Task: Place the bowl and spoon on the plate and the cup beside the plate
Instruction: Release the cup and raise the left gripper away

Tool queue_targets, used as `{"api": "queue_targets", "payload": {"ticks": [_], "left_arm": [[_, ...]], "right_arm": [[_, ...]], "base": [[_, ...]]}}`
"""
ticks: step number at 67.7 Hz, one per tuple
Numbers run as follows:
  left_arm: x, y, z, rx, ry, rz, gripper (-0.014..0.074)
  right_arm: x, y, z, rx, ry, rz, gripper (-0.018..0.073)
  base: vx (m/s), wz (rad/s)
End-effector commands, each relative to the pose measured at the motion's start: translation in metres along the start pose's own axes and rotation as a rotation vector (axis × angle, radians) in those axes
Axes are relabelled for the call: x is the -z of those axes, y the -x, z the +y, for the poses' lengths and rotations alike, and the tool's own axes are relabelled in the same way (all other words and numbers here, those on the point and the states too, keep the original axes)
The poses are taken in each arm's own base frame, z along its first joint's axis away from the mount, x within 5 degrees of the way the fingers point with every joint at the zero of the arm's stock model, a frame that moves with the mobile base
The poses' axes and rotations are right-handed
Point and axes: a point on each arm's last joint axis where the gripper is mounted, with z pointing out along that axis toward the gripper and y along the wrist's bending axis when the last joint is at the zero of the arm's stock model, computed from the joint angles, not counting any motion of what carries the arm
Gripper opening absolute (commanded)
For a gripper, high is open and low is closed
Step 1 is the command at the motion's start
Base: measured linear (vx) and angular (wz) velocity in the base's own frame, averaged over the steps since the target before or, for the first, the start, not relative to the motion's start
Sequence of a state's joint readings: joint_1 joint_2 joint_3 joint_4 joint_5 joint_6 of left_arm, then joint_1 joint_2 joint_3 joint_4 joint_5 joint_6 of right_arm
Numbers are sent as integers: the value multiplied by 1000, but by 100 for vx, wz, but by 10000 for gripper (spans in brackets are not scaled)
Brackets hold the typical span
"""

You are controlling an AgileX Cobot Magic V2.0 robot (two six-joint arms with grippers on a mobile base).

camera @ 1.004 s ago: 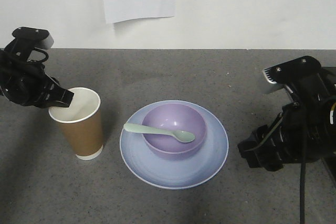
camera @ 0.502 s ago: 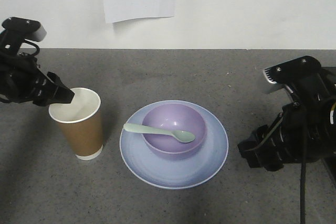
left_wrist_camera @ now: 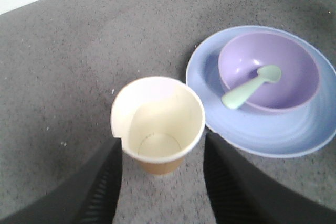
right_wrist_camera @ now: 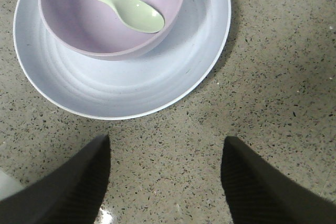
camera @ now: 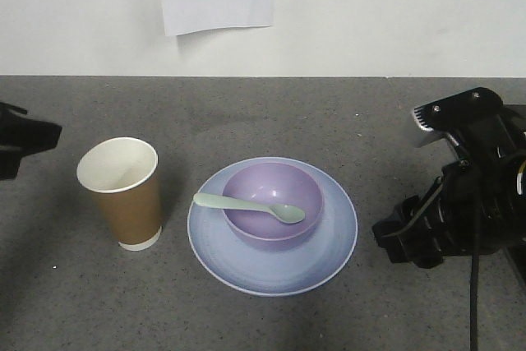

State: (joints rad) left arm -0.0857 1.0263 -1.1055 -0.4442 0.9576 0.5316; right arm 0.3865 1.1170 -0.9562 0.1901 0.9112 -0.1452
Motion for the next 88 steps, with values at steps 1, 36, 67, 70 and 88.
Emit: {"api": "queue_targets", "payload": {"ticks": [1,36,67,70,88], "left_arm": [[12,-4,-6,0,27,-99,354],[21,-22,-15,3,25,-116,266],[21,-21,-15,3,27,-118,-9],[21,-21,-14,3,31,-125,-8],[21,-21,-15,3,29,-121,-8]], "right_arm": [[12,9,0,5,-7,-94,456],[12,9,0,5,-7,-95,365],[12,9,0,5,-7,-95,-8],[12,9,0,5,-7,-95,-8],[12,9,0,5,-7,-95,-8]], "base": [[0,0],[0,0],[0,0],[0,0],[0,0]]}}
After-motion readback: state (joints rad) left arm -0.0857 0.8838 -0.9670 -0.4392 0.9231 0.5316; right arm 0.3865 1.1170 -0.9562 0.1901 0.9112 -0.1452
